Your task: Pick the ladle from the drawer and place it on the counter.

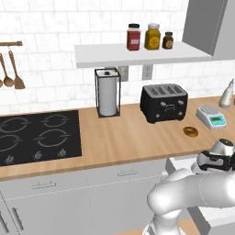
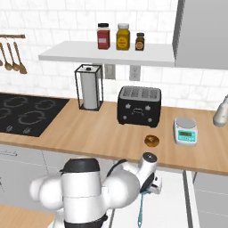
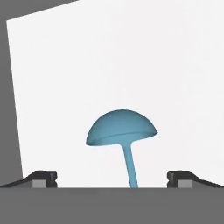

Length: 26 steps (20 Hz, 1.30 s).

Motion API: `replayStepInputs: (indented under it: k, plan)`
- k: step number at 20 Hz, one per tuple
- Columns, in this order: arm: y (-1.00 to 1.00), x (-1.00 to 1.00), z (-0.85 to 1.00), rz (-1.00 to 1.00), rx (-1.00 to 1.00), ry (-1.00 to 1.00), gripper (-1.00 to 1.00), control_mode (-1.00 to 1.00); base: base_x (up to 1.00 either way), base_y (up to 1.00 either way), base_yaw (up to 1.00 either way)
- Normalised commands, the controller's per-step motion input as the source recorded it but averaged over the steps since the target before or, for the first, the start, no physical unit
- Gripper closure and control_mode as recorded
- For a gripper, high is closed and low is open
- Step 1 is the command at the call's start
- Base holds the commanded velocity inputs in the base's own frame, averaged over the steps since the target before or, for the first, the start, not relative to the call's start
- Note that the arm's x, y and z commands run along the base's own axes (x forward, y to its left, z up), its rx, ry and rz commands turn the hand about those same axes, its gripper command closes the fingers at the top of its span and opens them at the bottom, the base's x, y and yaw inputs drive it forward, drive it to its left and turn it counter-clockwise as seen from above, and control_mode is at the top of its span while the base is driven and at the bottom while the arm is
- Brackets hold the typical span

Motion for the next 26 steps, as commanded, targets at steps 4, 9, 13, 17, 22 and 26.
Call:
replayStepInputs:
  k: [4,9,13,17,22,26]
  plan:
    - [-0.02,0.07,-0.17,0.00,0.00,-0.05,-1.00,-1.00,0.00,0.00,0.00]
    - [0.00,0.16,-0.15,0.00,0.00,-0.08,-1.00,-1.00,0.00,0.00,0.00]
    - [0.00,0.14,-0.11,0.00,0.00,-0.04,-1.00,-1.00,0.00,0.00,0.00]
    - [-0.03,0.03,-0.04,0.00,0.00,0.00,-1.00,-1.00,0.00,0.00,0.00]
    - [-0.10,0.00,-0.02,0.00,0.00,0.00,-1.00,-1.00,0.00,0.00,0.00]
    - [-0.10,0.00,-0.02,0.00,0.00,0.00,-1.00,-1.00,0.00,0.00,0.00]
